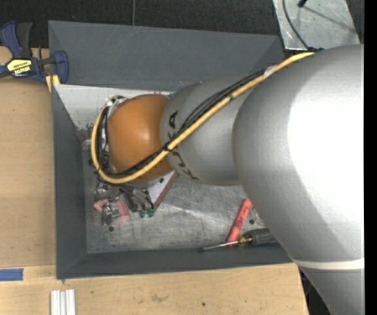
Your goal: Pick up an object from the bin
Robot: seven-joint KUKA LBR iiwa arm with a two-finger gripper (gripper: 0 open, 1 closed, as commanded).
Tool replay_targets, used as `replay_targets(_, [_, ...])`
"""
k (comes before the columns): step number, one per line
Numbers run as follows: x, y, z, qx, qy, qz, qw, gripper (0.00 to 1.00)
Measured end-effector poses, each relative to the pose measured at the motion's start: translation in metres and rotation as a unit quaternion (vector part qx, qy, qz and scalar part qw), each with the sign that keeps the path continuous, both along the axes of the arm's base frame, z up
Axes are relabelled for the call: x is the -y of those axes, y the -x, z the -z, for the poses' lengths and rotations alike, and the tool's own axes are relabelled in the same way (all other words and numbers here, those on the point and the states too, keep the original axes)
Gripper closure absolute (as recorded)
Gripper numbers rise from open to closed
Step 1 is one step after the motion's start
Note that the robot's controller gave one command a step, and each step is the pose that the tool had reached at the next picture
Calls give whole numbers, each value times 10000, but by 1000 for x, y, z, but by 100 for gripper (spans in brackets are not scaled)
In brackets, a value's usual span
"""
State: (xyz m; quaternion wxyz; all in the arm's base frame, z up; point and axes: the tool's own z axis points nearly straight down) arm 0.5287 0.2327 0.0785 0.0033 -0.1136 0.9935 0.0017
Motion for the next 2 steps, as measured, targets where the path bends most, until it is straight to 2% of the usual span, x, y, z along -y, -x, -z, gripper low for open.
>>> replay_targets(1, [1,2,-18,-50,27,2,10000,100])
replay_targets(2, [0,-1,-32,-3,8,5,10000,100])
